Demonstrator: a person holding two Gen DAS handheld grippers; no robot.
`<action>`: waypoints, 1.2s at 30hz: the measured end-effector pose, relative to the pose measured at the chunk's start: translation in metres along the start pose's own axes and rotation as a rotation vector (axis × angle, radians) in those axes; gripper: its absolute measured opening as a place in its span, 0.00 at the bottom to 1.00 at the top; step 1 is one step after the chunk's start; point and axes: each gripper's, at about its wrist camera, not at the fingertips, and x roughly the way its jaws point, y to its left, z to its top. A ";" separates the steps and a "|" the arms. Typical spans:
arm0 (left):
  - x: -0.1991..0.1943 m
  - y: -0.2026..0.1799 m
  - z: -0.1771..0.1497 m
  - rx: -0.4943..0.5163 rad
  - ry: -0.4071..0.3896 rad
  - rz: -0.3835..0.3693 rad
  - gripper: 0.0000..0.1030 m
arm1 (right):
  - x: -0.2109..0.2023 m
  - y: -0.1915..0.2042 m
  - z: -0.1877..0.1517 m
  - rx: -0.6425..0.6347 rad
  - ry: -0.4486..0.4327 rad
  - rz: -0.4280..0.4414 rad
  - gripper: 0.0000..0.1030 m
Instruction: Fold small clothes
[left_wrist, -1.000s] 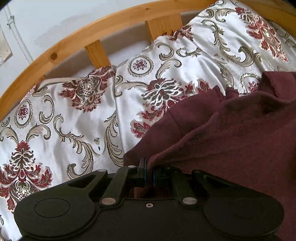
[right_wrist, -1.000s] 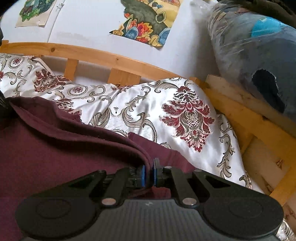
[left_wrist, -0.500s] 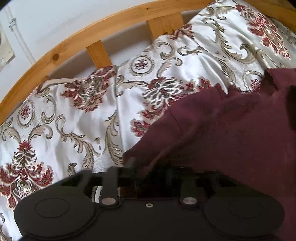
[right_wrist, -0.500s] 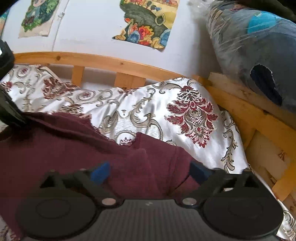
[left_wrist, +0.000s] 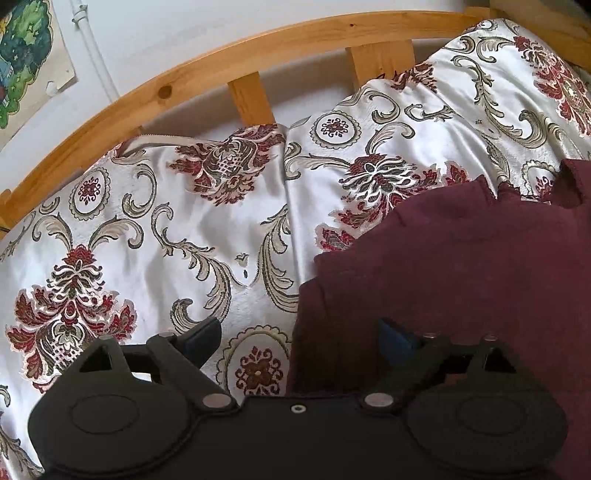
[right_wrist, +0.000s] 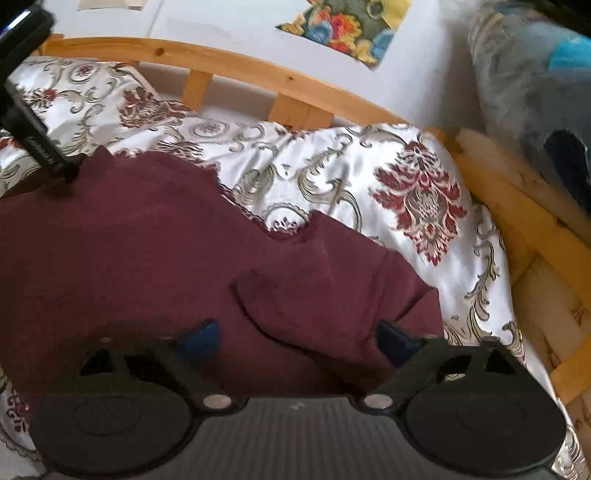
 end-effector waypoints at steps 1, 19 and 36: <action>0.000 0.000 -0.001 0.000 -0.001 -0.003 0.89 | 0.001 -0.001 -0.001 0.000 0.000 -0.008 0.80; 0.001 -0.004 -0.005 -0.004 -0.013 0.014 0.90 | -0.007 -0.069 -0.003 0.344 -0.057 -0.064 0.09; -0.002 -0.001 -0.011 -0.047 -0.045 -0.024 0.90 | -0.012 -0.067 -0.007 0.299 -0.104 -0.064 0.72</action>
